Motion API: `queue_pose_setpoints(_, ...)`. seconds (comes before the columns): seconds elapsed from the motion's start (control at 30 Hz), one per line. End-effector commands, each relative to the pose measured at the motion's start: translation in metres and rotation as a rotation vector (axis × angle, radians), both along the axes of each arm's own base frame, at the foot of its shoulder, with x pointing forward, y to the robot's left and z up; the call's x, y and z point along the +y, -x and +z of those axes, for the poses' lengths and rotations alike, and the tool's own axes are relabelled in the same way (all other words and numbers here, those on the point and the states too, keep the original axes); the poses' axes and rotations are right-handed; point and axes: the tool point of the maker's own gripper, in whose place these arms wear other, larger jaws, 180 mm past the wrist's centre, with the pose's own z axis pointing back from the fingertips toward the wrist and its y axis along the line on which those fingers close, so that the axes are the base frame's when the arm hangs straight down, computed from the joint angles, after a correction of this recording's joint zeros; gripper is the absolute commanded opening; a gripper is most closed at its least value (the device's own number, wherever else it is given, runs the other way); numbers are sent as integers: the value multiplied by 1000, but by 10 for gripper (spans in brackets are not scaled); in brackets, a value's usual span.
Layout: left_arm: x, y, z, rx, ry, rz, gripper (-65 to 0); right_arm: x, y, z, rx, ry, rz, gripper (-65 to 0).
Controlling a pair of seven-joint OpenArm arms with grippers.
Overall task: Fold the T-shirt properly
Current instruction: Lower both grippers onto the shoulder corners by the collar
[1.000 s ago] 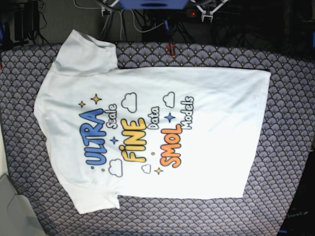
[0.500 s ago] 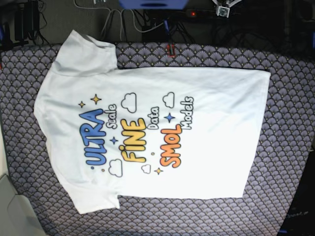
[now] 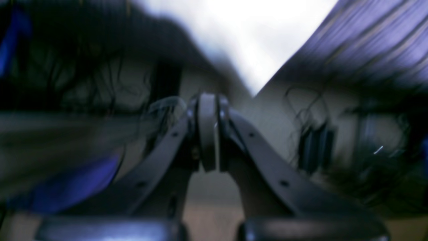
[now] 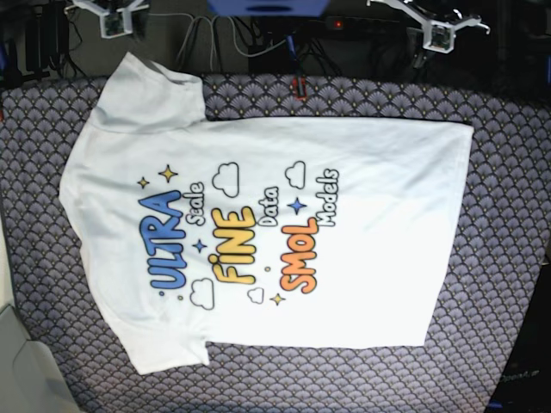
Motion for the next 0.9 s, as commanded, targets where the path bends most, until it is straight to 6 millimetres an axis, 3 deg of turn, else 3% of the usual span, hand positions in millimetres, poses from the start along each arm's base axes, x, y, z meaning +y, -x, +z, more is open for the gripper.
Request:
queue_pose_setpoints(0.0, 5, -4, 8, -27, -15, 0, -600, -5, 0, -2, 10, 13, -2, -625)
queue_pose_setpoints(0.17, 14, -42, 20, -135, -35, 18, -369, -29, -33, -1, -33, 66, -58, -509)
queue_pose_setpoints(0.23, 15, -52, 24, -164, -35, 19, -311, -32, -46, 0, -51, 71, -72, -471)
queue_pose_setpoints(0.37, 15, -72, 27, -211, -25, 44, -300, -34, -71, 3, -86, 70, -85, -406)
queue_pose_setpoints(0.53, 18, -89, 3, -111, -11, 105, -299, -33, -94, 10, -137, 65, -88, -362)
queue_pose_setpoints(0.63, 18, -95, -6, -77, -3, 124, -299, -35, -101, 12, -155, 67, -92, -342)
queue_pose_setpoints(0.87, 18, -99, -15, -65, 4, 137, -299, -43, -101, -14, -106, 73, -108, -319)
